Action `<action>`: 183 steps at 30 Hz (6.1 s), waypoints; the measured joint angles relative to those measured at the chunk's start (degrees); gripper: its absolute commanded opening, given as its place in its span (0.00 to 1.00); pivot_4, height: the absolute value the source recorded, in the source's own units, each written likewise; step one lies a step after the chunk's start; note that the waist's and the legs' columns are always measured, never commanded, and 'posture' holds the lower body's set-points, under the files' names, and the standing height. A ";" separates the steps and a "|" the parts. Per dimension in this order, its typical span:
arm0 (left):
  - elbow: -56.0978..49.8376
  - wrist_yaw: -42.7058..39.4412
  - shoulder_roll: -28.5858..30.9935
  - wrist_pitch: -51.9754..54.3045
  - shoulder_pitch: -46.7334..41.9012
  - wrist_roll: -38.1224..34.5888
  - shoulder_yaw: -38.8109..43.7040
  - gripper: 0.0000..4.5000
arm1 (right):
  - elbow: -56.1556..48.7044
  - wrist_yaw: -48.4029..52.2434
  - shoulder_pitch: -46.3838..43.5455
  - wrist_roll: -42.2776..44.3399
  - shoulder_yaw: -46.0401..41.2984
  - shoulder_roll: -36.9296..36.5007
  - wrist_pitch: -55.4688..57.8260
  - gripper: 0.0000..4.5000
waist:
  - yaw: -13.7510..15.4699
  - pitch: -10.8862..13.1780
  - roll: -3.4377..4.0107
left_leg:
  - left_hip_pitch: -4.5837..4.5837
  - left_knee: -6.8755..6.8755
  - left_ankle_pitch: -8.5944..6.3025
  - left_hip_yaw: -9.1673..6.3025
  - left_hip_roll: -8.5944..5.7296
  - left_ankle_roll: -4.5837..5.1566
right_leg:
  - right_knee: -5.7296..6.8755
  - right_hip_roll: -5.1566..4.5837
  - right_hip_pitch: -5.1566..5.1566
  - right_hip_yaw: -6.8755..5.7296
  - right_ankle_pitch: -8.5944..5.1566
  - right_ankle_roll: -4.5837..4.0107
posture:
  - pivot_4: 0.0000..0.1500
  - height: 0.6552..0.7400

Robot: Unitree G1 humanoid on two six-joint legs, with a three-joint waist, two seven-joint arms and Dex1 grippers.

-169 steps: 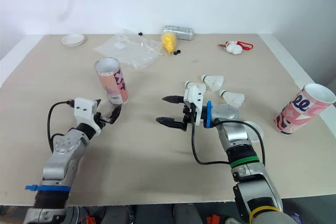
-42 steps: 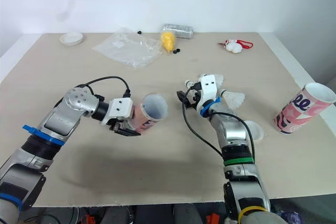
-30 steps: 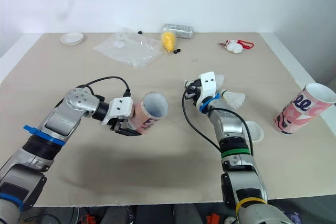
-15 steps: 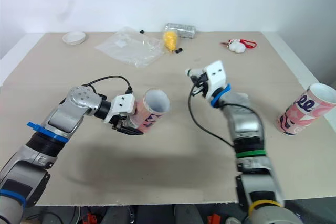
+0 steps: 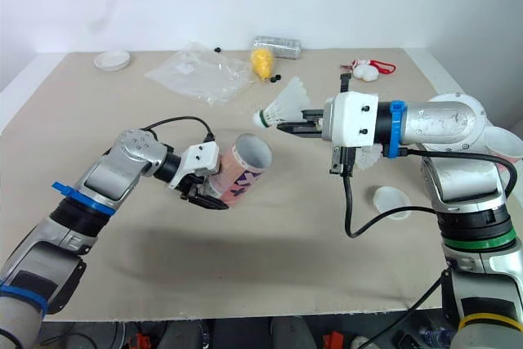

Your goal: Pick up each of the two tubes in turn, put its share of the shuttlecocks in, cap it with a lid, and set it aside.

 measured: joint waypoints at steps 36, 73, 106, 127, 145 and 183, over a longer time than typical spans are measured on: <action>-0.05 2.22 -0.40 -0.66 0.10 0.77 -0.24 0.64 | 4.35 -33.16 21.68 10.88 -23.47 9.28 39.74 0.99 | 0.12 -0.02 -0.15 | 0.05 0.20 0.01 -0.04 -0.04 0.01 | 0.46 0.02 -0.02 0.02 -0.05 -0.02 | 1.00 1.00; -0.08 2.55 -0.92 -0.56 0.11 1.08 -0.35 0.64 | 30.25 -33.64 13.01 5.03 -17.00 14.60 28.28 0.02 | -0.01 -0.02 -0.14 | 0.06 0.30 0.01 -0.02 -0.05 0.02 | 0.56 0.03 -0.03 0.03 -0.05 0.00 | 1.00 1.00; -0.05 2.33 -1.39 2.61 -0.13 -0.45 -0.08 0.64 | -4.14 2.29 1.53 1.25 3.32 -2.28 9.06 0.08 | 0.09 0.03 -0.24 | 0.04 0.31 0.00 0.00 -0.05 0.00 | 0.58 -0.02 -0.08 0.00 -0.15 0.00 | 1.00 1.00; -0.25 2.93 -1.29 2.45 0.10 -0.46 -0.07 0.64 | 20.82 -31.34 11.02 8.59 -12.70 14.77 31.82 0.97 | -0.01 0.08 -0.10 | 0.04 0.36 0.01 -0.01 -0.07 0.01 | 0.68 -0.01 -0.09 0.03 -0.01 -0.21 | 1.00 1.00; -1.32 2.89 -0.86 2.69 0.75 -0.51 0.01 0.64 | 55.15 -37.21 -5.05 -1.18 -12.23 22.42 12.72 0.97 | -1.39 0.08 -0.10 | 0.08 0.30 0.01 -0.04 -0.05 0.01 | 0.67 0.04 -0.04 0.04 -0.05 -0.09 | 1.00 1.00; -4.04 4.76 -0.78 3.74 2.31 -1.39 0.27 0.64 | 30.88 -18.29 1.25 -7.18 -6.27 13.53 0.08 0.01 | -1.26 0.14 0.02 | 0.01 0.22 0.00 -0.12 -0.15 0.00 | 0.64 -0.05 -0.05 0.01 -0.16 0.03 | 1.00 1.00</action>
